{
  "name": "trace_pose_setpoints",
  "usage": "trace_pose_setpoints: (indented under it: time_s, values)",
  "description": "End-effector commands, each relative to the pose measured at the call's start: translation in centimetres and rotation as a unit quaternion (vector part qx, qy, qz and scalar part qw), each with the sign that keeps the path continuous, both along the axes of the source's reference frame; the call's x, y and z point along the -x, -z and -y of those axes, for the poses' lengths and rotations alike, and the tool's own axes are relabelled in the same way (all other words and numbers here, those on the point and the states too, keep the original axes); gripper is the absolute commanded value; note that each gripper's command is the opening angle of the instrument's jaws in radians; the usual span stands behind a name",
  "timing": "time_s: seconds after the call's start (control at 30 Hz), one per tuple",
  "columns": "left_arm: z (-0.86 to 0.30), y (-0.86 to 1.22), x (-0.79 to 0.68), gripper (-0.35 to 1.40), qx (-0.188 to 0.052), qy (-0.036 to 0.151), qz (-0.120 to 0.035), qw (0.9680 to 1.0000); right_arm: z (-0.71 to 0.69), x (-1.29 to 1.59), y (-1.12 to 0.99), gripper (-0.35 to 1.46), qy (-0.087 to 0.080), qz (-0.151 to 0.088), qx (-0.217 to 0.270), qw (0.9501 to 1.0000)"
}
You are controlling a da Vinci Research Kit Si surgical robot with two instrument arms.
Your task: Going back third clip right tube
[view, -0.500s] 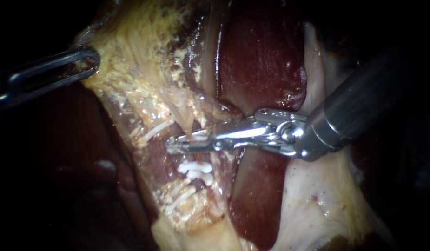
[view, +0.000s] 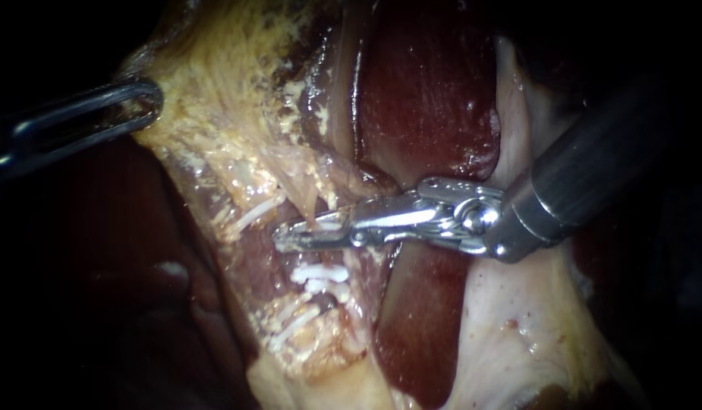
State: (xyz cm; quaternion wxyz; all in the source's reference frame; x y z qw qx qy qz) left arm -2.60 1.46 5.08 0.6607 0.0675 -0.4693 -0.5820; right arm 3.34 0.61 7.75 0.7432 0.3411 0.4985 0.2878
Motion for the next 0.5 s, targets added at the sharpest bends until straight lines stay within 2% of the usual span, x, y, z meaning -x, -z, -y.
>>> trace_pose_setpoints:
  time_s: [0.03, 0.13, 0.23, 0.5]
  values:
    - [0.00, 0.00, 0.00, -0.35, 0.000, 0.000, 0.000, 1.0000, -0.01, -0.02, -0.01, 0.39, 0.005, -0.006, 0.012, 0.9999]
    - [0.00, 0.00, 0.00, -0.35, 0.001, 0.000, 0.001, 1.0000, -0.02, -0.03, -0.03, 0.53, 0.009, -0.007, 0.029, 0.9995]
    - [0.00, 0.00, 0.00, -0.35, 0.001, 0.000, 0.001, 1.0000, -0.03, -0.02, -0.04, 0.59, -0.003, 0.000, 0.047, 0.9989]
    - [0.01, 0.01, -0.01, -0.35, 0.001, 0.000, 0.001, 1.0000, -0.02, 0.12, -0.01, 0.60, -0.004, -0.005, 0.066, 0.9978]
